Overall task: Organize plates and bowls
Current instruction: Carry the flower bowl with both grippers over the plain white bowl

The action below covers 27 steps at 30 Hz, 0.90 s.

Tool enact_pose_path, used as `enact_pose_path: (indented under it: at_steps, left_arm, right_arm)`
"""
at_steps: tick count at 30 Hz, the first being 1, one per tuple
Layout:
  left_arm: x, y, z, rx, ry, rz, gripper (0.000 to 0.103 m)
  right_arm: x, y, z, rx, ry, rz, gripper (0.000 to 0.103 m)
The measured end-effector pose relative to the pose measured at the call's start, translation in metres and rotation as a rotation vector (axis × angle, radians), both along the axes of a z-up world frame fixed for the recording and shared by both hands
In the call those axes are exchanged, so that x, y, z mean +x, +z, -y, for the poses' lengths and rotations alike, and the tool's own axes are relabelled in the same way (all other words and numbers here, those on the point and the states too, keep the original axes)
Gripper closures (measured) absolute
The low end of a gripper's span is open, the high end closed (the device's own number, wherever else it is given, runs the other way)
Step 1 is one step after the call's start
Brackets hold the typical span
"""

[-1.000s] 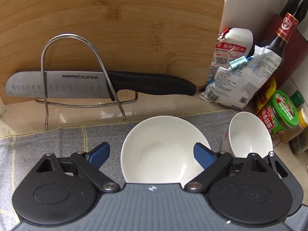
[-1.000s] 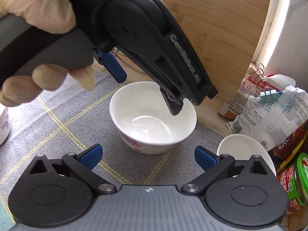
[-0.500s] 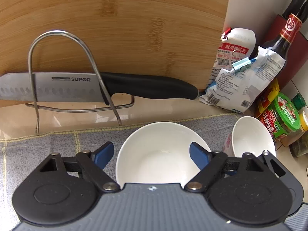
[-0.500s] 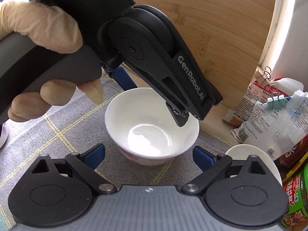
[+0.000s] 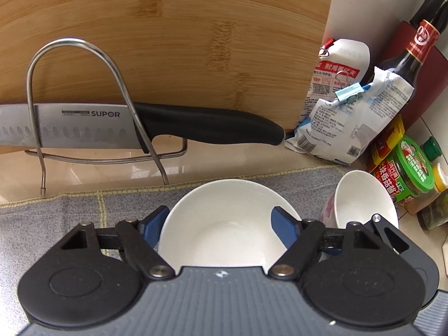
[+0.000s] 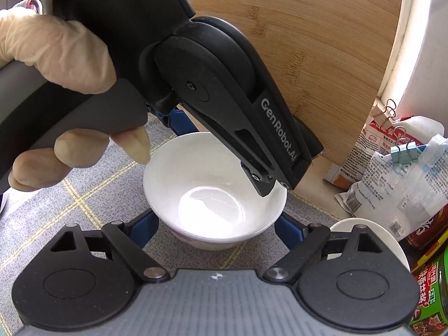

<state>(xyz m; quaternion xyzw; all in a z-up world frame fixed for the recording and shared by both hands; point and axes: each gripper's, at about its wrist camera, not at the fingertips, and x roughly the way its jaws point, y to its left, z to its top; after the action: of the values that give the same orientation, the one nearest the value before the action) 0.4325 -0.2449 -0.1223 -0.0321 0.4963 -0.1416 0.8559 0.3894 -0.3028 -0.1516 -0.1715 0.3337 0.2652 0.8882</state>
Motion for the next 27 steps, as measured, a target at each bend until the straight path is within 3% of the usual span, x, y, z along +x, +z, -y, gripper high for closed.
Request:
enact_pose_path:
  at_steps: [17,27]
  left_arm:
    - [-0.006,0.004,0.002,-0.002,-0.016,0.002,0.026]
    - [-0.03,0.017,0.0,-0.016,-0.009,0.013,0.026]
  right_arm:
    - [0.002,0.0,0.002,0.005,-0.005,-0.017,0.011]
    - [-0.02,0.014,0.005,0.0,0.017,-0.014,0.011]
